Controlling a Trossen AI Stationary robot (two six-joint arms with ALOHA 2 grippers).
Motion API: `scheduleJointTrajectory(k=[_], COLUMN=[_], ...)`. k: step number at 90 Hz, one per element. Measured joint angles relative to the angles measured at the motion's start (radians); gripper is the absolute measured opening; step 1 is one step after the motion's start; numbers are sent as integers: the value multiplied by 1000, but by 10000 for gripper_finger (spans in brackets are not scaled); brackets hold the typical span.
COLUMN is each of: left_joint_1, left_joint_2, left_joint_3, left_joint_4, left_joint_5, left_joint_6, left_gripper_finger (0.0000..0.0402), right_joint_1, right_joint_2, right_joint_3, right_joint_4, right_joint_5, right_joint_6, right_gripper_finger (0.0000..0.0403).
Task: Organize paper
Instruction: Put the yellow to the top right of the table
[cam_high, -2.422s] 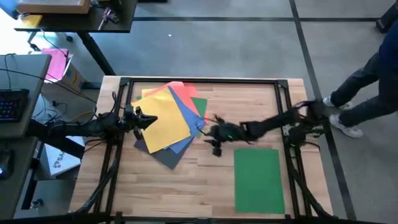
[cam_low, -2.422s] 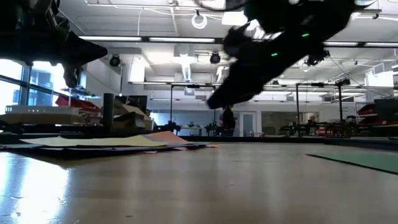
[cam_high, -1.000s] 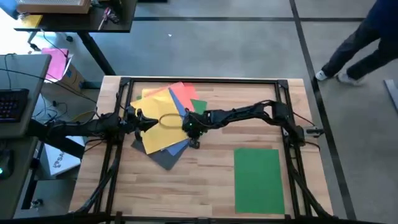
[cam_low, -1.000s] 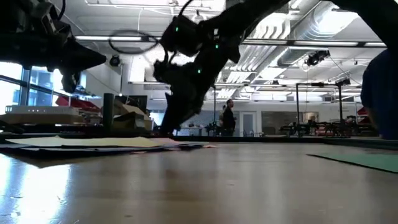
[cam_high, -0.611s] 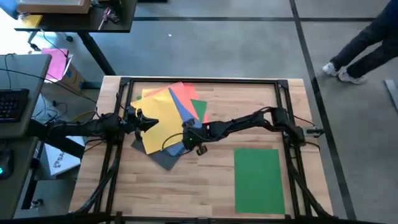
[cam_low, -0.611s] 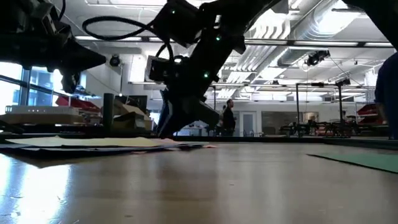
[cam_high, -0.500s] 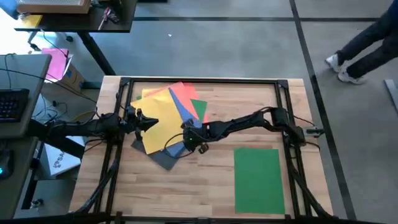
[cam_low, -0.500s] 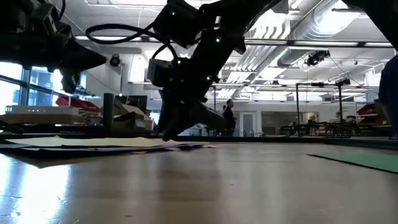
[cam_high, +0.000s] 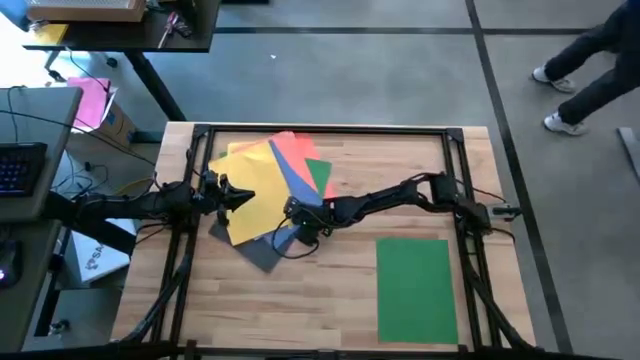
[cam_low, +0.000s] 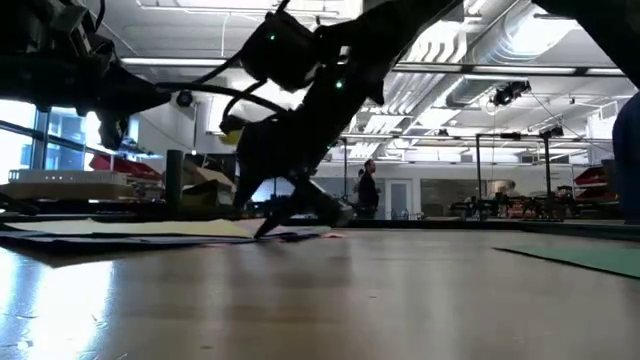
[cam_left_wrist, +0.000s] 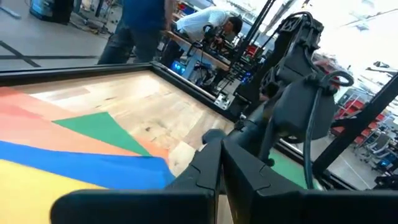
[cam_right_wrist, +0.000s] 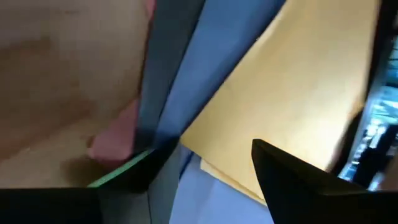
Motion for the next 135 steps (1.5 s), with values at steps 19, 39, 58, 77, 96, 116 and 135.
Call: scheduleJointTrajectory(k=[19,39,58,77,96,116,135], left_joint_1=[0,0,0,0,0,0,0], left_joint_2=[0,0,0,0,0,0,0], left_joint_3=[0,0,0,0,0,0,0], left_joint_4=[0,0,0,0,0,0,0], left_joint_5=[0,0,0,-7,-7,-7,-7], left_joint_6=[0,0,0,0,0,0,0], left_gripper_finger=[0,0,0,0,0,0,0], right_joint_1=[2,3,-8,-32,-28,-40,-60], right_joint_2=[6,6,6,8,9,9,11], right_joint_3=[0,0,0,0,0,0,0], right_joint_4=[105,113,28,49,119,198,201], right_joint_5=[20,76,29,16,-72,-78,-168], right_joint_6=[109,95,-39,-24,11,101,146], right_gripper_finger=[185,185,185,185,185,185,156])
